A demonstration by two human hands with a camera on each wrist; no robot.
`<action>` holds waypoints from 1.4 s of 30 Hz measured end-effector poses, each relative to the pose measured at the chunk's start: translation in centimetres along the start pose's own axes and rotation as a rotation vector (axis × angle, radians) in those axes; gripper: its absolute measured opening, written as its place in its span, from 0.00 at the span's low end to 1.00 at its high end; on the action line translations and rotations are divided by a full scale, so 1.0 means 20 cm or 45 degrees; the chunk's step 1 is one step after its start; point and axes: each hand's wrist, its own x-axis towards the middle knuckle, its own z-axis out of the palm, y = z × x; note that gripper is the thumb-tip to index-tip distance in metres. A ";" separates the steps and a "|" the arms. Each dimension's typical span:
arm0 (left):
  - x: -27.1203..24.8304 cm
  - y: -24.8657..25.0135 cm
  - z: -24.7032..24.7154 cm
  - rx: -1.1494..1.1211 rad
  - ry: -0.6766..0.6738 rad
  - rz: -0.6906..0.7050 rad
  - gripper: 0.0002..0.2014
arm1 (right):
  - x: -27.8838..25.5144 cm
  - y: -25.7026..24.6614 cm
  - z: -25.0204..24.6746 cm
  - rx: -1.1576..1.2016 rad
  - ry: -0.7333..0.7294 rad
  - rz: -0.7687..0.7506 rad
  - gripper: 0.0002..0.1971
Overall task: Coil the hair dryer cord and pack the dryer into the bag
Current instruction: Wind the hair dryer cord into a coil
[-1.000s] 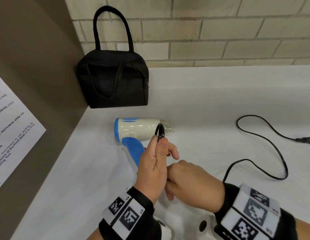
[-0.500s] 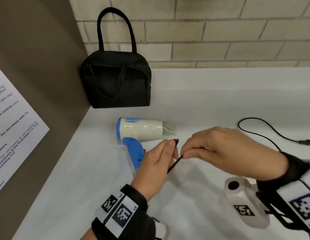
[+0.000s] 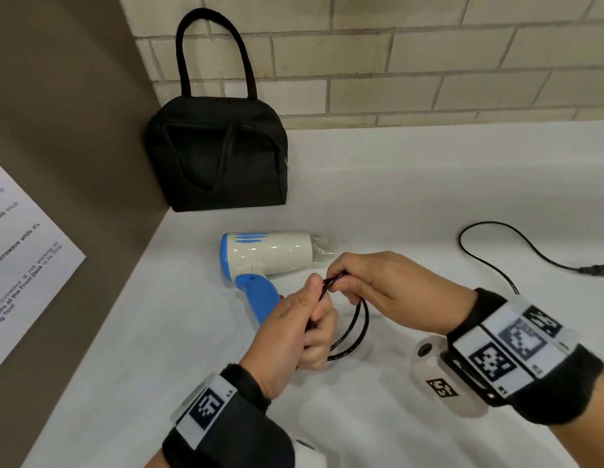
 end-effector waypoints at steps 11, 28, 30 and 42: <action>0.01 0.00 0.02 -0.219 0.175 0.064 0.22 | 0.07 0.06 0.10 0.373 0.174 0.089 0.10; 0.03 0.02 0.08 0.158 0.348 0.460 0.18 | -0.01 -0.07 0.21 -0.371 -0.208 0.474 0.15; 0.03 0.00 0.08 0.300 0.335 0.517 0.17 | -0.01 -0.13 0.21 -0.226 -0.266 0.444 0.15; 0.03 -0.08 0.06 0.850 0.245 0.555 0.17 | -0.16 -0.33 0.01 -0.544 -0.533 0.189 0.15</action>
